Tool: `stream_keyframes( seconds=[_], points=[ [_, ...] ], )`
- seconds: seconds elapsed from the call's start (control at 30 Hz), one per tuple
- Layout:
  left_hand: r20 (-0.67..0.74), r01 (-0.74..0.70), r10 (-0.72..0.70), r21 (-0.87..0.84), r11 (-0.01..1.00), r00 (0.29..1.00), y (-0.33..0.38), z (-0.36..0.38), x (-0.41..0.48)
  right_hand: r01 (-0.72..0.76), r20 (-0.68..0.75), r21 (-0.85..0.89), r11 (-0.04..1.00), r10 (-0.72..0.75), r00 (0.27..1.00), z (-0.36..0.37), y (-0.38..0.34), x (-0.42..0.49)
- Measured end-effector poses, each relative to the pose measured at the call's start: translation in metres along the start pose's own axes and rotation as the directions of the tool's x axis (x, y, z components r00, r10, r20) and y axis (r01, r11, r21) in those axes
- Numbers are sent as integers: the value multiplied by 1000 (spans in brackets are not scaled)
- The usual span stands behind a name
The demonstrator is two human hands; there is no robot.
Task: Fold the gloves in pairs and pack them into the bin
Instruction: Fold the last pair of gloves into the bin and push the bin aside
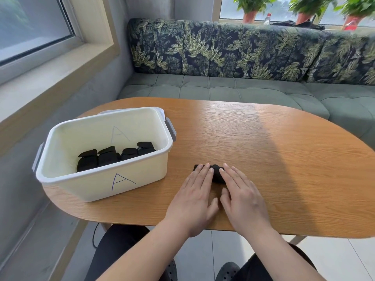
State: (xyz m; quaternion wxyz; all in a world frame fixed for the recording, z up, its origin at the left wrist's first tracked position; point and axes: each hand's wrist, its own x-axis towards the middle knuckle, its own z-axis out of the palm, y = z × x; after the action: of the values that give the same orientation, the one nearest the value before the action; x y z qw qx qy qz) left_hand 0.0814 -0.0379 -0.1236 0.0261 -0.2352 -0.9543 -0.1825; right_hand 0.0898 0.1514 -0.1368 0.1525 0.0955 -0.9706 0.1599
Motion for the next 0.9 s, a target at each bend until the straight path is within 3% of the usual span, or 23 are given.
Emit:
stream_keyframes(
  seconds=[0.27, 0.47, 0.7, 0.9],
  points=[
    [-129, 135, -177, -281, 950, 976, -5, -6, -2, -53, 43, 108, 993, 49, 998, -3, 4, 2],
    [-178, 147, -225, -368, 918, 958, -8, -10, -2, -114, -80, 168, 979, 128, 989, -10, -1, -1],
    [-198, 179, -258, -346, 921, 946, -6, -9, -3, -99, -162, 240, 966, 141, 977, -16, -1, -5],
    [-186, 237, -285, -242, 941, 940, -4, -12, 0, -154, -19, 248, 956, 164, 986, -14, 4, 3]
  ],
)
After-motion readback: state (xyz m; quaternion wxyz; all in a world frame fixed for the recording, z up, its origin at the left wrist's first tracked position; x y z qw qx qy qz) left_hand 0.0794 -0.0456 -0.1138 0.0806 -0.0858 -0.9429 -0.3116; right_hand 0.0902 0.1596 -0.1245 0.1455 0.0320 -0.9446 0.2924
